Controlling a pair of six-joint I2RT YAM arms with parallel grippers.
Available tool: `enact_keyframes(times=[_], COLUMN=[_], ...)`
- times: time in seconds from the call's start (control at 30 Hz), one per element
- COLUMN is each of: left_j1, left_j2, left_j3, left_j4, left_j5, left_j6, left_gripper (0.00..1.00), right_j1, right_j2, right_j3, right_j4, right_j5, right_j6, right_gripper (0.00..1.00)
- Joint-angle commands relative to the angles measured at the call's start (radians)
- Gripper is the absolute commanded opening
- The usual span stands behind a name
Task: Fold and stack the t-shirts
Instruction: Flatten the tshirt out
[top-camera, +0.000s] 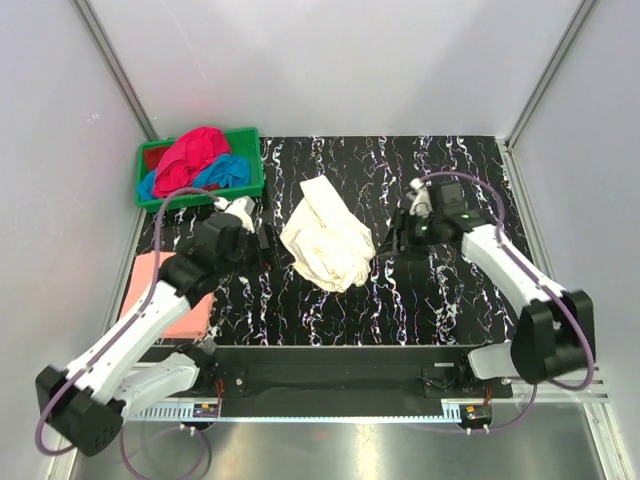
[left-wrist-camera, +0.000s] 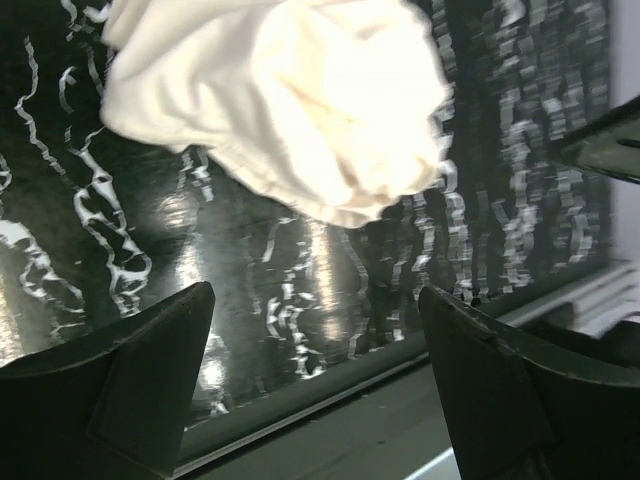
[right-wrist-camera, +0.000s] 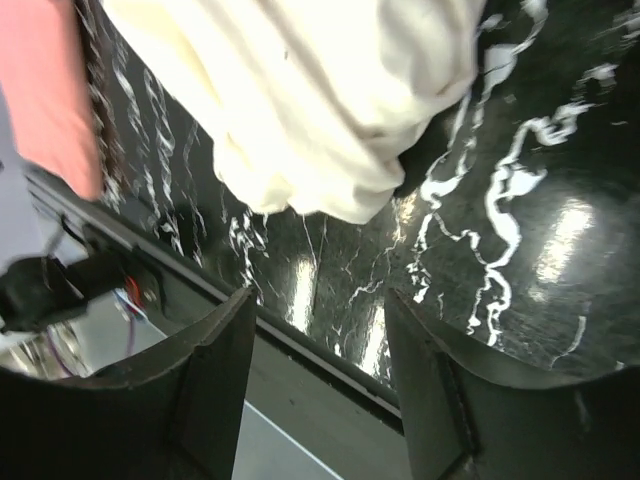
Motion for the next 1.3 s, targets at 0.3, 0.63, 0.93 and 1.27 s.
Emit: enact_keyframes(times=[0.3, 0.63, 0.93, 1.27], left_j1=[0.295, 0.353, 0.371, 0.371], left_j2=[0.381, 0.582, 0.718, 0.784], left_j3=[-0.087, -0.077, -0.017, 0.014], left_j4=[0.253, 0.442, 0.471, 0.508], left_j5=[0.252, 0.392, 0.394, 0.429], left_j6=[0.109, 0.060, 0.064, 0.055], left_gripper=[0.60, 0.73, 0.64, 0.31], right_j1=[0.304, 0.449, 0.512, 0.512], right_j2=[0.484, 0.507, 0.553, 0.579], right_j3=[0.497, 0.535, 0.557, 0.537], right_j4=[-0.139, -0.177, -0.227, -0.191], right_j5=[0.170, 0.333, 0.446, 0.435], right_j6=[-0.183, -0.165, -0.145, -0.143], right_gripper=[0.64, 0.57, 0.58, 0.41])
